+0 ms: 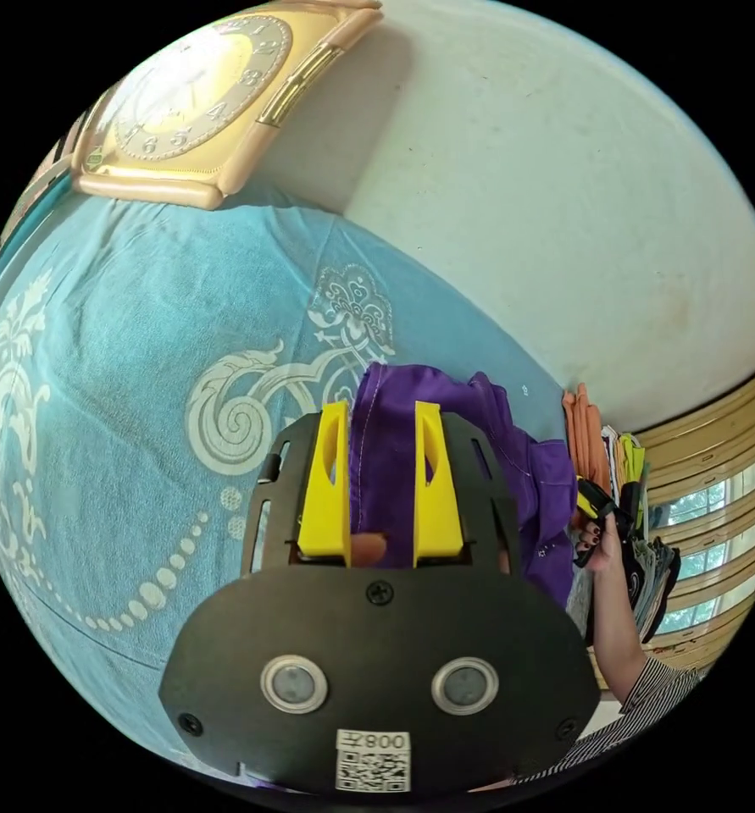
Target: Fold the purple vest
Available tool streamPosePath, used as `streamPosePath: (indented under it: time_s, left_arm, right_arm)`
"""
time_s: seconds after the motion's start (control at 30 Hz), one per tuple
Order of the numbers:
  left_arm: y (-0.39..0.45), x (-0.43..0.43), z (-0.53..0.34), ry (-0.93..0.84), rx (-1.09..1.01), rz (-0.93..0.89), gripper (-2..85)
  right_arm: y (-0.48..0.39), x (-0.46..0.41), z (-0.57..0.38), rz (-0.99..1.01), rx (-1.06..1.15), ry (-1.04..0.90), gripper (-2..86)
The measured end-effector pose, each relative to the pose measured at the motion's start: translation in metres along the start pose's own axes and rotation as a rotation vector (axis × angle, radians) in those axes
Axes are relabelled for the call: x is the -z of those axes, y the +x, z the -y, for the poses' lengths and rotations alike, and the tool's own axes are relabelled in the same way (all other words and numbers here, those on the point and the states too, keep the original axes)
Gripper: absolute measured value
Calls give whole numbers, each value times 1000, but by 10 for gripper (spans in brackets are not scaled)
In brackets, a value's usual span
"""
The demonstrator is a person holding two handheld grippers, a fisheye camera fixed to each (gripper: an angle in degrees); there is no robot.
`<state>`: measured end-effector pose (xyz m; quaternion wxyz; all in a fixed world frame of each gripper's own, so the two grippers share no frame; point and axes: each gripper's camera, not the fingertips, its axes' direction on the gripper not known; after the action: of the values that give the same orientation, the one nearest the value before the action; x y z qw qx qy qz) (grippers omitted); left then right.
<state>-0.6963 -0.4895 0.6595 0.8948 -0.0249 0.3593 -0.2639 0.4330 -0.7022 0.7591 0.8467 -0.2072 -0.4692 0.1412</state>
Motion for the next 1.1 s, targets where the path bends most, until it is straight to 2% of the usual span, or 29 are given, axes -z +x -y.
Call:
streamPosePath:
  time_s: [0.07,0.17,0.33,0.4,0.53,0.6,0.7,0.77,0.83,0.87,0.93,1.1]
  left_arm:
    - [4,-9,13,-33,1,38,54]
    - [9,2,23,36,-36,3,20]
    - [13,25,32,175,-62,-18,12]
    - [11,19,37,161,-46,2,14]
    - [7,-6,41,98,-5,98,32]
    - [5,-10,39,91,2,55,50]
    - [16,-6,28,139,-75,63,79]
    - [42,-7,13,149,-200,-9,88]
    - [71,-20,2,87,-311,-124,94]
    - [93,-33,-5,28,-387,-190,97]
    - [122,-55,-14,-53,-455,-208,100]
    - [160,-71,-27,51,-546,6,105]
  right_arm:
    - [-5,0,8,33,17,3,27]
    - [-23,11,16,51,79,54,9]
    - [-83,40,27,-53,252,212,2]
    - [-98,38,31,-116,290,231,2]
    - [-96,-3,51,-280,246,108,6]
    - [-89,-17,56,-327,200,44,10]
    - [-86,-17,52,-382,160,76,22]
    - [-92,-10,45,-344,168,132,33]
    - [-121,-15,30,-206,305,166,49]
    - [-131,-21,27,-193,344,158,54]
    - [-175,-60,20,-219,483,60,67]
    - [-226,-154,11,-423,621,-138,93]
